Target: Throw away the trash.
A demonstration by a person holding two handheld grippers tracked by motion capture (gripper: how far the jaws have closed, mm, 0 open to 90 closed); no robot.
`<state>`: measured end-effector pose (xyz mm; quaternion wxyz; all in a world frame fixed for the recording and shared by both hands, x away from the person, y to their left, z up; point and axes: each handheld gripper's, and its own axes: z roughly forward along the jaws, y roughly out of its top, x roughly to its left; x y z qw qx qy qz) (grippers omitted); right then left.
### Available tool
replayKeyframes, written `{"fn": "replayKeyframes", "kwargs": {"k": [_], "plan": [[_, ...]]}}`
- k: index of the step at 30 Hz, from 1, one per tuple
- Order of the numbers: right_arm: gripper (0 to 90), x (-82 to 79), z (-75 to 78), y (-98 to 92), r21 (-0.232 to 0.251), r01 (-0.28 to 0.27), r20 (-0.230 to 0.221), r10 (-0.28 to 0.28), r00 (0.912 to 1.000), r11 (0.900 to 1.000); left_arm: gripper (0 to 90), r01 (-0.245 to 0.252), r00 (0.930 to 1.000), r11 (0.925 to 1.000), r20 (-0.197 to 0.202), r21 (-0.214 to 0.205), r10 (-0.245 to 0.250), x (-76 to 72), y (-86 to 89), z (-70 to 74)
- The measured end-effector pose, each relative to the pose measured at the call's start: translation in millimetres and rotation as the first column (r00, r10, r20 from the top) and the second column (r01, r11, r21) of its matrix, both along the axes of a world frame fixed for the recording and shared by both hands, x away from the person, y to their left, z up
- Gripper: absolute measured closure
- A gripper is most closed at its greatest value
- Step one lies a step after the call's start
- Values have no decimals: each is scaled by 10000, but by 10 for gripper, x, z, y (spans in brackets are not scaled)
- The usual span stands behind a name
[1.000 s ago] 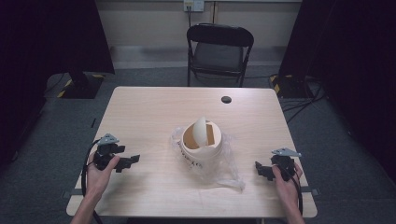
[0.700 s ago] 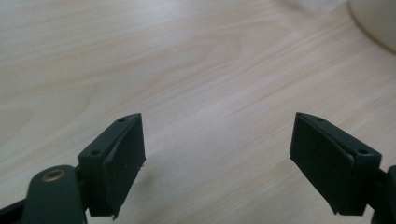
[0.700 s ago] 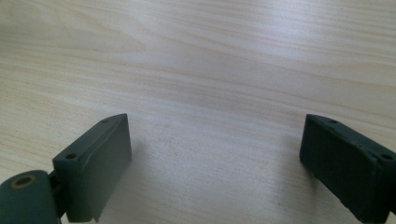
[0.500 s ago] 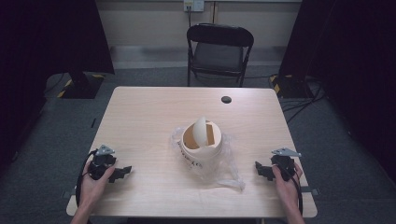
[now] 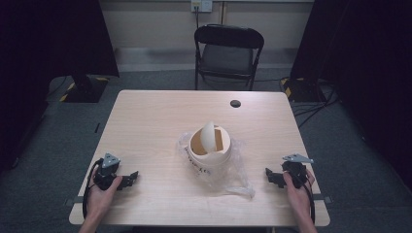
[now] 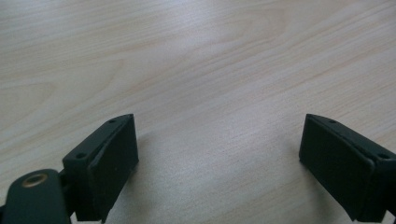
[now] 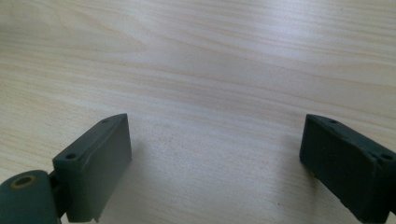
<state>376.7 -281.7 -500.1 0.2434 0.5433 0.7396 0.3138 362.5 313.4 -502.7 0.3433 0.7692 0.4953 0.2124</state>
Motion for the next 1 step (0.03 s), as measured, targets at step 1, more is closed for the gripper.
{"fn": "replayKeyframes", "kwargs": {"k": [1], "plan": [[84, 0, 0, -1, 4, -9, -6, 9, 10000, 10000, 110, -7, 10000, 10000, 0, -5, 7, 0, 0, 0]]}}
